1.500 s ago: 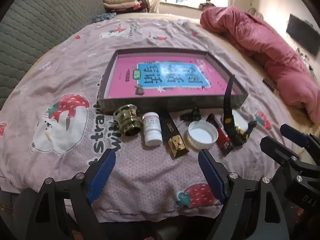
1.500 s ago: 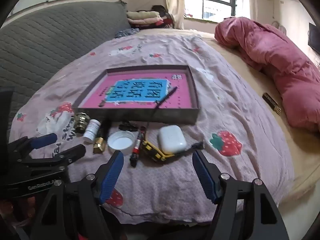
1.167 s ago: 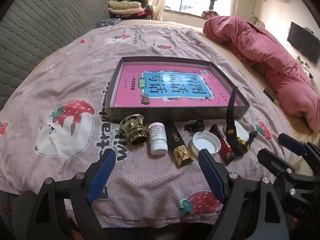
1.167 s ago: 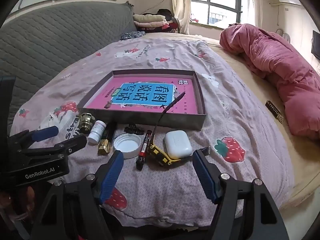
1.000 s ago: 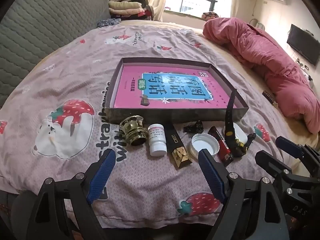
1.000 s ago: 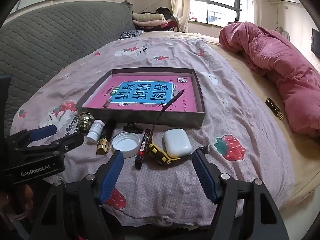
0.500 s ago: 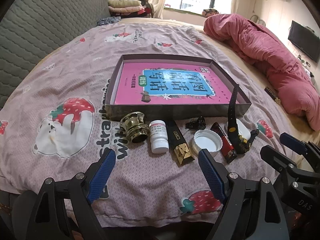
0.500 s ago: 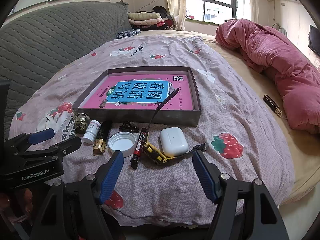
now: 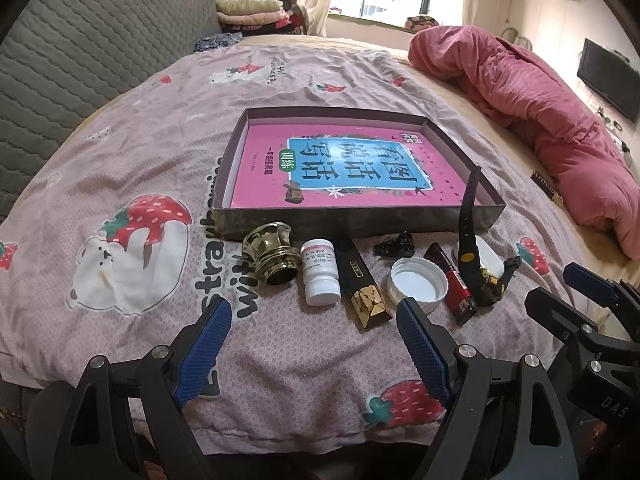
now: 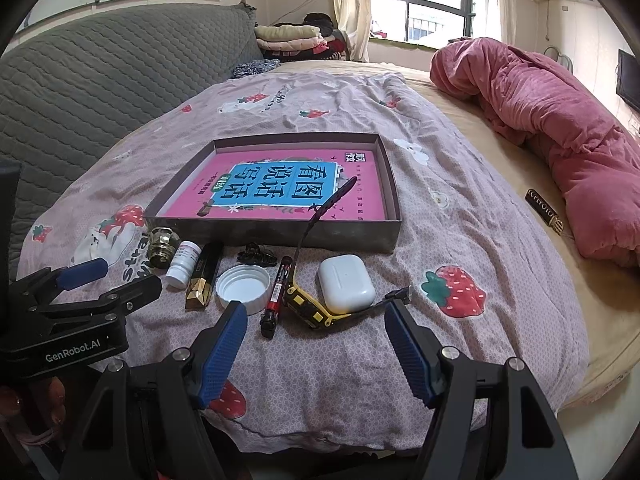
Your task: Organize rigid objects
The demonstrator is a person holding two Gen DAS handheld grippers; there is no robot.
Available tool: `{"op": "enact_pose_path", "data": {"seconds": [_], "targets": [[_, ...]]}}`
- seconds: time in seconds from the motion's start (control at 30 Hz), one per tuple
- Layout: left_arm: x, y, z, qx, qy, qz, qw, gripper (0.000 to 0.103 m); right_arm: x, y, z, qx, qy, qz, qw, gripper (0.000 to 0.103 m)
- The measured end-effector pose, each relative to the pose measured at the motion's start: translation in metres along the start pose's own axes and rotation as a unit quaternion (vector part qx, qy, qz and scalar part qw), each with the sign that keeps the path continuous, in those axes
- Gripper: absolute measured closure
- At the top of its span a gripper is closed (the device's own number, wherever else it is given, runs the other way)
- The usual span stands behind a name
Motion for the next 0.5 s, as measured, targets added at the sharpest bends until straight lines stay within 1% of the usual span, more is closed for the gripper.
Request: {"op": "enact_pose_path", "data": {"seconds": [0.5], "targets": [[0.0018, -0.0008, -0.0015, 0.001, 0.002, -0.005, 1.0000, 0.018, 0.0006, 0.0000, -0.0008, 0.001, -0.001, -0.002, 1.000, 0.032]]}}
Point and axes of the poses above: each gripper's, at about its wrist camera, not at the fingertips, and x roughly the way its jaws point, z to its right, y to its top, the point moved 1 cm from there along x, roughly the way its jaws point, and after that the axes turned 9 degrees about z, right-handed, at the moved point
